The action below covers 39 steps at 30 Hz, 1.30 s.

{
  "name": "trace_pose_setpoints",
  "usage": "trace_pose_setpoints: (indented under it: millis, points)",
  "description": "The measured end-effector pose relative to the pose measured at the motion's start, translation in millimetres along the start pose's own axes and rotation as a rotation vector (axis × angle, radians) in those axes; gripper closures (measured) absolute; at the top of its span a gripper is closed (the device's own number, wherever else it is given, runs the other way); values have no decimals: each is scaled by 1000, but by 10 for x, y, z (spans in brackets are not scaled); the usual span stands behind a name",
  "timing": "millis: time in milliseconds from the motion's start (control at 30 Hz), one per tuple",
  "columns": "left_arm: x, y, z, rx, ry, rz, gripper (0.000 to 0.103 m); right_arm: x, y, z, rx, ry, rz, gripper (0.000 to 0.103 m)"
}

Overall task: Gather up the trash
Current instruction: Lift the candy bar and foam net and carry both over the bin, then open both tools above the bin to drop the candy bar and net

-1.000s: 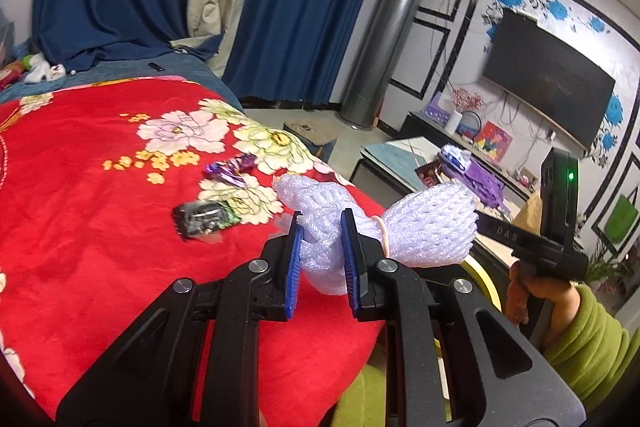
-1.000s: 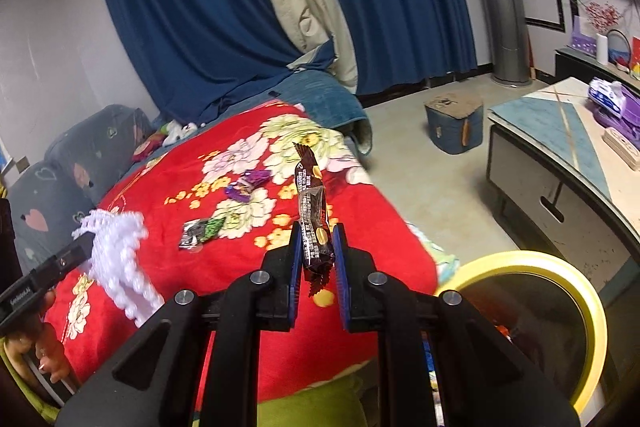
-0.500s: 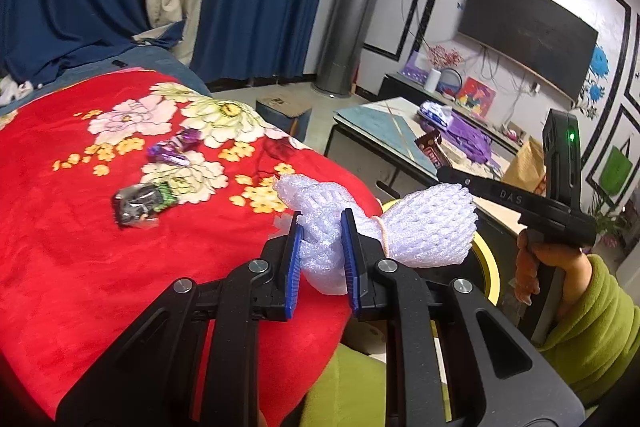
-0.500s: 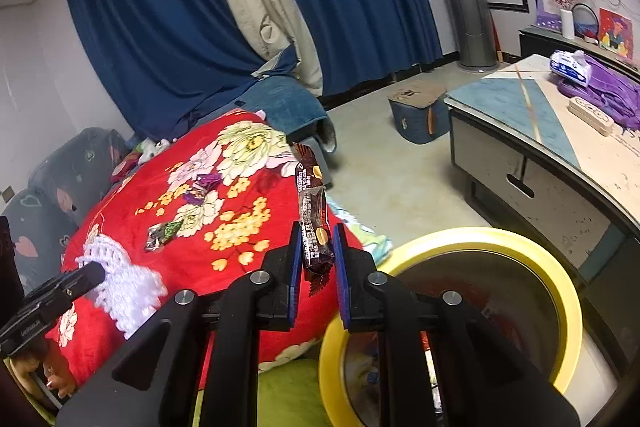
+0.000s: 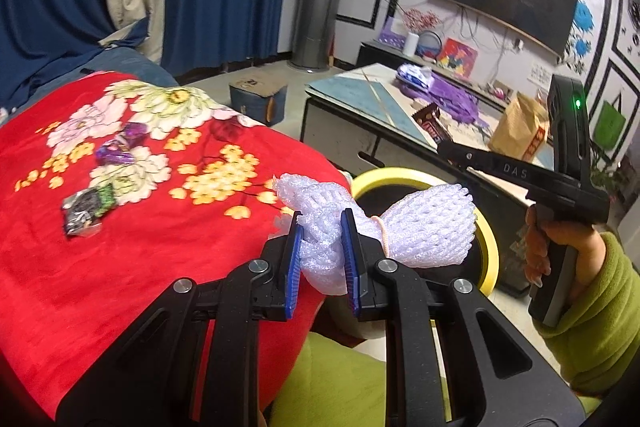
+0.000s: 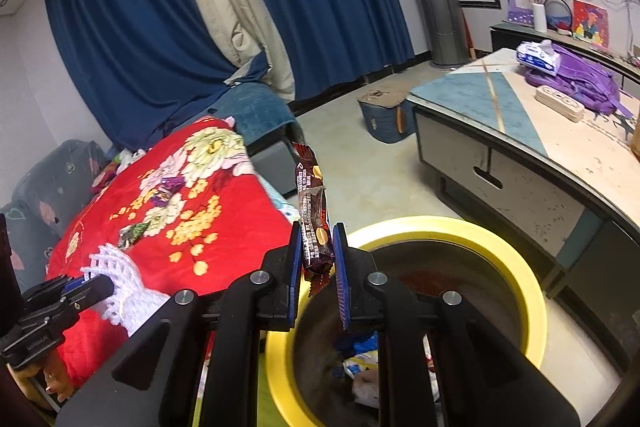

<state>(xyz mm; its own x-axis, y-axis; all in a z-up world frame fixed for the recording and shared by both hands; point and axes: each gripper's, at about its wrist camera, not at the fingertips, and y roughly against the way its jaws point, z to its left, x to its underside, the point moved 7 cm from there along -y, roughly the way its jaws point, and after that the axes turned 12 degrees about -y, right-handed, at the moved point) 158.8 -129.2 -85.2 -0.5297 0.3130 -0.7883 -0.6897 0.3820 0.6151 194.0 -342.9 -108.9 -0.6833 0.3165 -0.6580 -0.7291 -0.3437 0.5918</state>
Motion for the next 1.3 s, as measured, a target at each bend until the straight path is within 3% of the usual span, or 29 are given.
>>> trace_pose_setpoints:
  millis: [400, 767, 867, 933, 967, 1033, 1100, 1233, 1300]
  points:
    - [75, -479, -367, 39, -130, 92, 90, 122, 12, -451, 43, -68, 29, 88]
    - [139, -900, -650, 107, -177, 168, 84, 182, -35, -675, 51, -129, 44, 84]
    - [134, -940, -680, 124, -167, 167, 73, 190, -43, -751, 63, -150, 47, 74]
    - [128, -921, -683, 130, -161, 157, 60, 199, -46, -819, 72, -173, 41, 64]
    - [116, -903, -660, 130, -152, 145, 49, 206, -52, -844, 76, -181, 43, 64]
    - [96, -861, -624, 130, -125, 129, 39, 215, -57, -870, 77, -195, 43, 60]
    - [54, -814, -557, 126, -93, 106, 20, 218, -59, -866, 70, -202, 43, 56]
    - [-8, -691, -411, 107, -40, 62, 11, 188, -30, -798, 64, -188, 26, 47]
    - [-13, -635, -363, 93, -23, 49, 11, 175, -8, -751, 58, -181, 19, 44]
